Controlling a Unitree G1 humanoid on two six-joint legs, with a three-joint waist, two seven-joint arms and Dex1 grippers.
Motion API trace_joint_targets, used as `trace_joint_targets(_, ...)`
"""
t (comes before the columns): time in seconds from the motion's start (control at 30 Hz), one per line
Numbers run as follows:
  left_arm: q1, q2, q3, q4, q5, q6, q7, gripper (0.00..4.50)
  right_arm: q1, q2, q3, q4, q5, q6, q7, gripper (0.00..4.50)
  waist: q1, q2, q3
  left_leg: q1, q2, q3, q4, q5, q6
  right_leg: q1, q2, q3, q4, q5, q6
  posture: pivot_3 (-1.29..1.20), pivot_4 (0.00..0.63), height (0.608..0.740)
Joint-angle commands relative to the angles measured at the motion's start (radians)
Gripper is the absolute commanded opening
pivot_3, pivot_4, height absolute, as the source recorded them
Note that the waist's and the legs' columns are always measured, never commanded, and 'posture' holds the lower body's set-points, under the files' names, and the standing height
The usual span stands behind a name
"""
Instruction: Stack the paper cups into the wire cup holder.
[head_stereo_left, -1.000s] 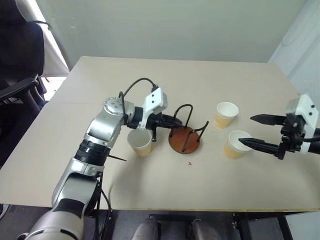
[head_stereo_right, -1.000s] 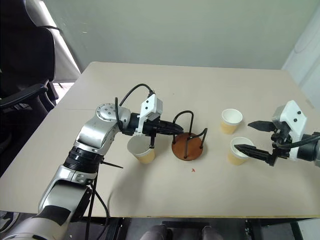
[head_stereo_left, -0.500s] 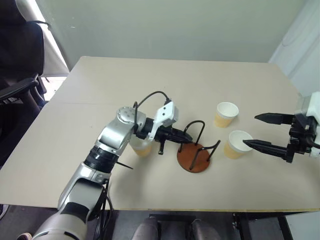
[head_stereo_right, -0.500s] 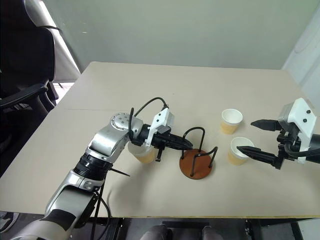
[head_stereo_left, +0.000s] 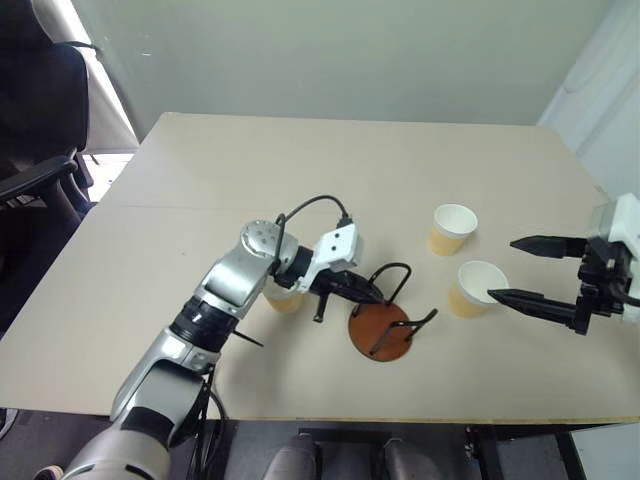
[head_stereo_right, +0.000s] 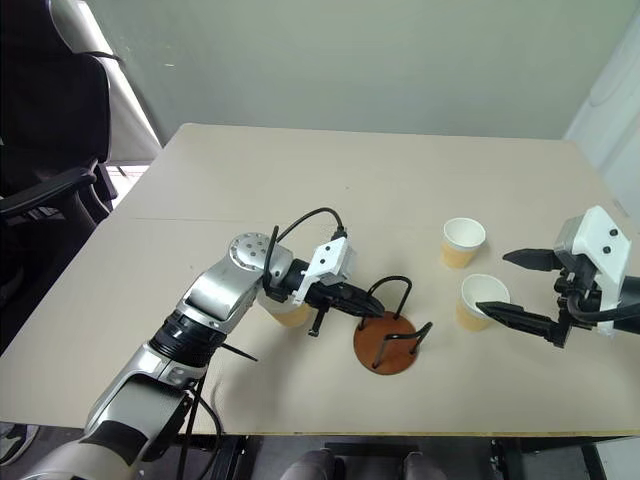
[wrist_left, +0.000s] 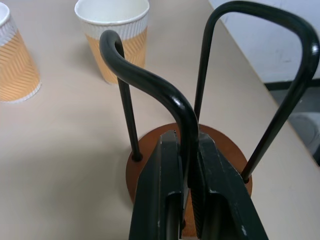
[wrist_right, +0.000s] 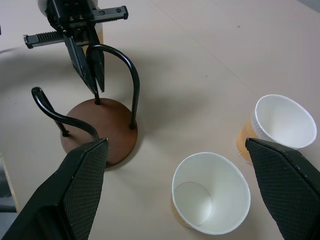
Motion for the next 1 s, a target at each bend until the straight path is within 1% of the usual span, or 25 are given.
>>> trace_joint_targets(0.03,-0.005,-0.006,0.004,-0.006,0.008,-0.025,0.008,0.05,-0.01,-0.013,-0.027,-0.018,-0.001,-0.019,0.001,4.5,0.0,0.0,0.0,0.0,0.0,0.0,0.0,0.0,0.0,0.0,0.0,0.0,0.0,0.0,0.0,0.0,0.15,0.74)
trace_joint_targets(0.2,-0.005,-0.005,0.005,-0.019,-0.003,-0.009,-0.009,1.48,-0.016,-0.012,-0.015,-0.015,-0.002,-0.024,-0.006,4.5,0.0,0.0,0.0,0.0,0.0,0.0,0.0,0.0,0.0,0.0,0.0,0.0,0.0,0.0,0.0,0.0,0.15,0.74)
trace_joint_targets(0.47,-0.01,0.0,0.006,-0.025,0.007,-0.021,-0.008,4.37,-0.028,-0.01,0.004,-0.013,0.002,-0.028,-0.015,4.5,0.0,0.0,0.0,0.0,0.0,0.0,0.0,0.0,0.0,0.0,0.0,0.0,0.0,0.0,0.0,0.0,0.15,0.74)
trace_joint_targets(0.5,-0.013,0.005,0.006,-0.023,0.016,-0.035,-0.007,4.44,-0.03,-0.01,0.006,-0.013,0.002,-0.028,-0.015,4.5,0.0,0.0,0.0,0.0,0.0,0.0,0.0,0.0,0.0,0.0,0.0,0.0,0.0,0.0,0.0,0.0,0.15,0.74)
trace_joint_targets(0.7,-0.042,0.032,0.039,-0.022,0.028,-0.078,0.008,4.44,-0.055,-0.011,0.022,-0.006,-0.002,-0.033,-0.021,4.5,0.0,0.0,0.0,0.0,0.0,0.0,0.0,0.0,0.001,0.0,0.0,0.0,0.0,0.0,0.0,0.0,0.15,0.74)
trace_joint_targets(1.0,-0.065,0.105,0.147,-0.049,-0.005,-0.064,0.044,4.44,-0.111,-0.014,0.057,0.027,-0.03,-0.058,-0.042,4.5,-0.002,0.0,0.0,0.0,0.0,0.0,0.001,0.0,0.001,0.0,0.0,0.0,0.0,0.0,0.0,0.0,0.15,0.74)
